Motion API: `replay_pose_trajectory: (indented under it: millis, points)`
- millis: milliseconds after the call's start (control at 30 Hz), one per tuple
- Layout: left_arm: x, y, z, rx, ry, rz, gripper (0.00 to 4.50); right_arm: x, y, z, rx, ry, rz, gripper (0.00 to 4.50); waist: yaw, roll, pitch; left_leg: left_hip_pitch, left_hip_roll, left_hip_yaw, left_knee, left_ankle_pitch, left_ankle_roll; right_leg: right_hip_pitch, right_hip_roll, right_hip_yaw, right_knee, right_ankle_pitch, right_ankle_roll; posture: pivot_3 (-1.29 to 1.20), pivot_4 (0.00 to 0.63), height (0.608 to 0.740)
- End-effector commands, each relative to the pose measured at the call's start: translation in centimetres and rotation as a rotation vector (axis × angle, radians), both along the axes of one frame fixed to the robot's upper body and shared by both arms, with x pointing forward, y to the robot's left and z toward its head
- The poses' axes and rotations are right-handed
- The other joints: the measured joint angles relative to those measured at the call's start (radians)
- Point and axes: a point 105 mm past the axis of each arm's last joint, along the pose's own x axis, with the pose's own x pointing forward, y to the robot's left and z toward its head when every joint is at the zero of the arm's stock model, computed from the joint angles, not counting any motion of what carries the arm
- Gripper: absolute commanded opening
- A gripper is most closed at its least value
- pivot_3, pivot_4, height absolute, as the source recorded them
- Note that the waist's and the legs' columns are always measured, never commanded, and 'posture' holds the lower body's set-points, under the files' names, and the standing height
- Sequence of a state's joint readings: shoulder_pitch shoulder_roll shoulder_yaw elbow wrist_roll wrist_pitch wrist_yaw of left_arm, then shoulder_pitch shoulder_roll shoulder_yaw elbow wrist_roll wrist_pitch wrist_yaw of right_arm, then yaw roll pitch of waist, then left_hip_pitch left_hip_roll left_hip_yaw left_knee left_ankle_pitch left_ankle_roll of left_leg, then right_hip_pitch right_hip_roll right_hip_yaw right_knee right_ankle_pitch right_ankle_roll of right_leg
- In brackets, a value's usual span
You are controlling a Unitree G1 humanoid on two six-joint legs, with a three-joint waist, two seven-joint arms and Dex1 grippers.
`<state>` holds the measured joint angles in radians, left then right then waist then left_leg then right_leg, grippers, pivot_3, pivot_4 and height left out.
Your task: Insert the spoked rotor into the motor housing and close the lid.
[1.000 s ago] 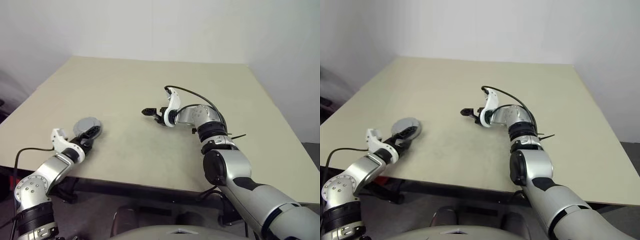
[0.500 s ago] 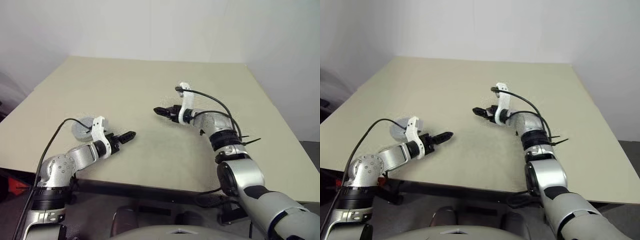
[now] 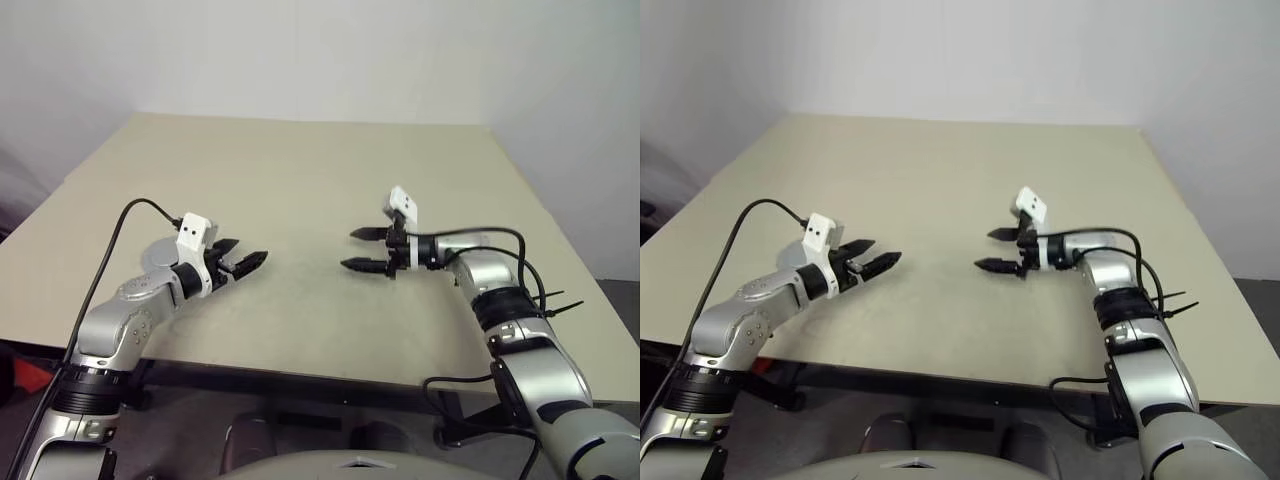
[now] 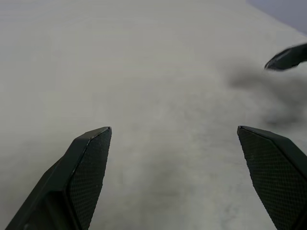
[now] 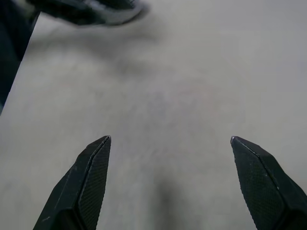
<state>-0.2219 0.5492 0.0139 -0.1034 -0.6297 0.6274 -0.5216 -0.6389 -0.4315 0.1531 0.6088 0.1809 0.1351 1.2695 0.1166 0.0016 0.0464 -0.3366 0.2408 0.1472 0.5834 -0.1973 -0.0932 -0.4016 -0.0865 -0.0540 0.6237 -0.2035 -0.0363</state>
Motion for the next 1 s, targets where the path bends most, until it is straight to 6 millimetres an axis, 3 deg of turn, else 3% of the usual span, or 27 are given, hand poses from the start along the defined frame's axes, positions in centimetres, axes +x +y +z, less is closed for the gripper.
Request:
replay_pose_trajectory:
  millis: [33, 267, 467, 700, 1000]
  points:
    - [0.1, 0.1, 1.4, -0.012, -0.065, -0.009, 4.47, 0.4, 0.2, 2.0, 0.032, -0.106, 0.025, 4.50, -0.009, 0.000, 0.000, 0.000, 0.000, 0.000, 0.000, -0.001, 0.002, 0.000, 0.000, 0.000, 0.000, 0.000, 0.000, 0.00, 0.000, 0.740]
    - [0.0, 0.0, 1.2, -0.020, -0.056, -0.011, 4.47, 1.2, 0.3, 2.7, 0.076, -0.074, -0.007, 4.50, -0.022, 0.000, 0.000, 0.001, 0.000, 0.000, 0.000, -0.001, 0.005, 0.000, 0.000, 0.000, 0.000, 0.000, -0.001, 0.00, 0.000, 0.740]
    - [0.0, 0.4, 1.3, -0.025, -0.059, 0.007, 4.47, 2.4, 0.8, 3.8, 0.103, -0.195, -0.083, 4.50, -0.022, 0.000, 0.000, 0.000, 0.000, 0.000, 0.000, -0.001, 0.006, 0.000, 0.000, 0.000, 0.000, 0.000, -0.001, 0.00, 0.000, 0.740]
    - [0.1, 0.5, 1.5, -0.049, -0.069, 0.028, 4.47, 1.7, 1.4, 5.0, 0.184, -0.070, -0.041, 4.50, -0.022, 0.000, 0.000, 0.000, 0.000, 0.000, 0.000, -0.001, 0.006, 0.000, 0.000, 0.000, 0.000, 0.000, -0.001, 0.00, 0.000, 0.740]
    - [-0.1, 0.4, 1.2, -0.062, -0.058, 0.034, 4.47, 1.4, 1.6, 5.4, 0.178, -0.070, -0.038, 4.50, -0.022, 0.000, 0.000, 0.000, 0.000, 0.000, 0.000, -0.001, 0.006, 0.000, 0.000, 0.000, 0.000, 0.000, -0.001, 0.00, 0.000, 0.740]
